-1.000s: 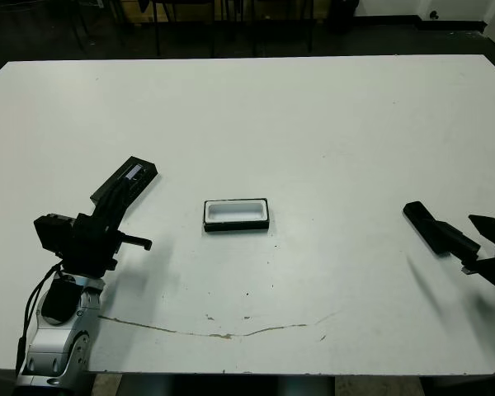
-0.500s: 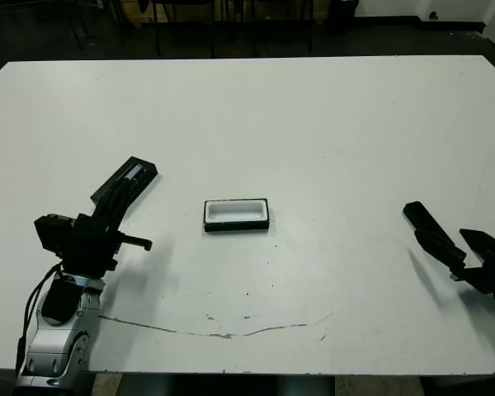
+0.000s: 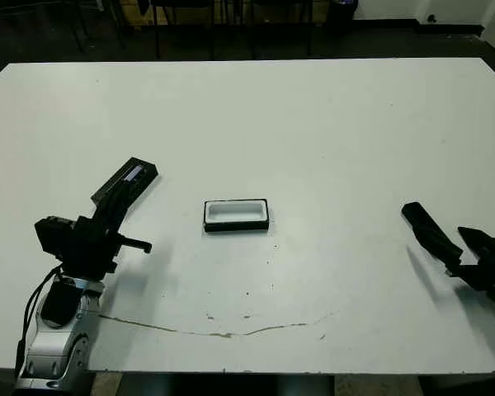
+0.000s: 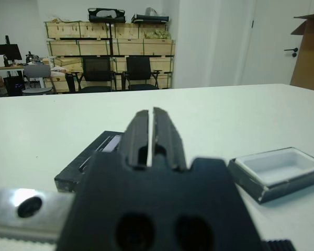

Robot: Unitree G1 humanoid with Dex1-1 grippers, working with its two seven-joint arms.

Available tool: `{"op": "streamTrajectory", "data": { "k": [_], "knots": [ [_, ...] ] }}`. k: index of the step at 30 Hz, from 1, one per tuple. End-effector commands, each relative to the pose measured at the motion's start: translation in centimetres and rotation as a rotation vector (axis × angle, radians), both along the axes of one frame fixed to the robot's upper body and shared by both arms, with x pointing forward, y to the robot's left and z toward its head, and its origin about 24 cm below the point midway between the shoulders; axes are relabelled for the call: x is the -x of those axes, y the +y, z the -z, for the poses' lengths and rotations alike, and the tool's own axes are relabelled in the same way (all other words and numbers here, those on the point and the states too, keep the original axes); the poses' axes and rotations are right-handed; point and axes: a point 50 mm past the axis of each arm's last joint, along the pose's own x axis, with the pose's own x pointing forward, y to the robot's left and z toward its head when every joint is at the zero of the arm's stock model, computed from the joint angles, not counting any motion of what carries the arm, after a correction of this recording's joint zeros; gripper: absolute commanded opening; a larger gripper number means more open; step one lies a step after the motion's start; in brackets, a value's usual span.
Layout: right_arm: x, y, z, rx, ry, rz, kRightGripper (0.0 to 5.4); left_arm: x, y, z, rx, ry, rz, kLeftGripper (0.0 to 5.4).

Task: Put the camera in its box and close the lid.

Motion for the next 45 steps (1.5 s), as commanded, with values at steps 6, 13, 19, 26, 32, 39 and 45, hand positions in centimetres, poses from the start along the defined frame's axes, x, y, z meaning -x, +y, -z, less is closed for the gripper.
{"op": "streamTrajectory", "data": {
  "k": [6,13,19,26,32,39,45],
  "knots": [
    [1.6,1.3,3.9,-0.025,0.211,0.049,5.38,0.3,0.3,0.6,-0.003,0.035,-0.005,0.0],
    [1.7,1.7,4.2,0.039,0.246,0.0,5.38,0.3,0.3,0.6,-0.004,0.032,-0.003,0.0],
    [2.0,1.8,4.8,0.108,0.292,-0.007,5.37,0.3,0.3,0.6,-0.003,0.037,-0.008,0.0],
    [2.5,2.3,5.5,0.178,0.306,-0.011,4.39,0.4,0.4,0.6,-0.007,0.036,-0.01,0.0],
    [2.9,2.3,6.6,0.167,0.33,-0.024,3.33,0.3,0.4,0.6,-0.006,0.033,-0.006,0.0],
    [3.0,2.4,6.7,0.168,0.338,-0.052,2.2,0.3,0.4,0.6,-0.009,0.03,-0.005,0.0],
    [2.9,2.4,6.5,0.154,0.344,-0.046,1.2,0.3,0.4,0.6,-0.013,0.032,-0.011,0.0]
  ]
}}
